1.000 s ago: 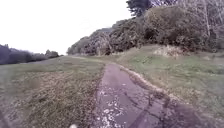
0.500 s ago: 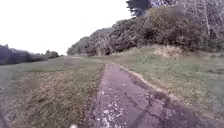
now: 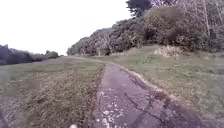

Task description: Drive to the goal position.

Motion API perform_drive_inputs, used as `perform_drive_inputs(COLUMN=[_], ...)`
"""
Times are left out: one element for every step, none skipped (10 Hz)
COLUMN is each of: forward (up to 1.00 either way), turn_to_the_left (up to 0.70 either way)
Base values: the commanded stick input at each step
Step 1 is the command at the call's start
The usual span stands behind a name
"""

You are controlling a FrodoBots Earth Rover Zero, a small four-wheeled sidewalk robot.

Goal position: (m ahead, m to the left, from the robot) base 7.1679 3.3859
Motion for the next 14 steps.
perform_drive_inputs(forward=[0.06, 0.06, 0.06, 0.06, 0.04, 0.04, 0.04, 0.04, 0.04, 0.04, 0.04, 0.04, 0.04, 0.04], turn_to_the_left=[0.0, 0.0, 0.0, 0.0, 0.0, 0.0, 0.0, 0.0, 0.0, 0.0, 0.0, 0.0, 0.0, 0.0])
